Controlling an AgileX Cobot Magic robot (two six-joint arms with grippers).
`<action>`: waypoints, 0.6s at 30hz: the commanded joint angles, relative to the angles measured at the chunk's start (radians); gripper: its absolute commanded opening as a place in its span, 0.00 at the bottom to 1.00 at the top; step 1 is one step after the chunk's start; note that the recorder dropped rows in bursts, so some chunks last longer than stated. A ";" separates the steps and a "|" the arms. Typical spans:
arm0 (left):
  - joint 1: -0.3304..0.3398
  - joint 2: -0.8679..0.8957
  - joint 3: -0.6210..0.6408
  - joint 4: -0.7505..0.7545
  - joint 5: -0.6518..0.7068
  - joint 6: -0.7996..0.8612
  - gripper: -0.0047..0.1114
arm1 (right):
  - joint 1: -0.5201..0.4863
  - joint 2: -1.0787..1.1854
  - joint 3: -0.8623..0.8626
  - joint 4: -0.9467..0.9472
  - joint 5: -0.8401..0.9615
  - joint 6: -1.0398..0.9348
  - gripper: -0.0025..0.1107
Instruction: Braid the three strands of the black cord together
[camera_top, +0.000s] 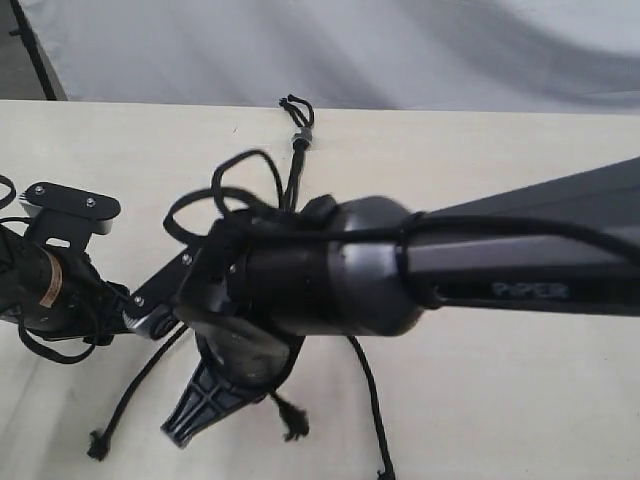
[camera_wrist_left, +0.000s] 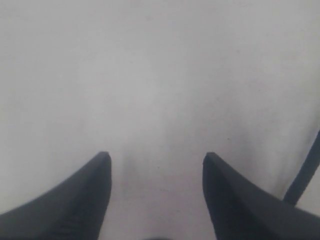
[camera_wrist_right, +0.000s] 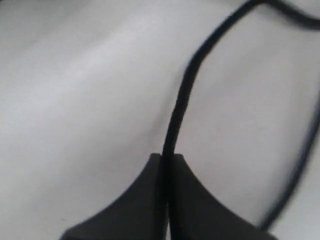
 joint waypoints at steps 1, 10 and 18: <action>0.003 -0.008 0.007 0.004 -0.001 -0.008 0.50 | -0.021 -0.093 -0.017 -0.262 0.183 0.120 0.02; 0.003 -0.008 0.007 0.004 -0.001 -0.008 0.50 | -0.221 -0.014 0.073 -0.254 0.077 0.145 0.02; 0.003 -0.008 0.007 0.004 -0.010 -0.008 0.50 | -0.253 0.072 0.084 -0.193 0.070 0.143 0.02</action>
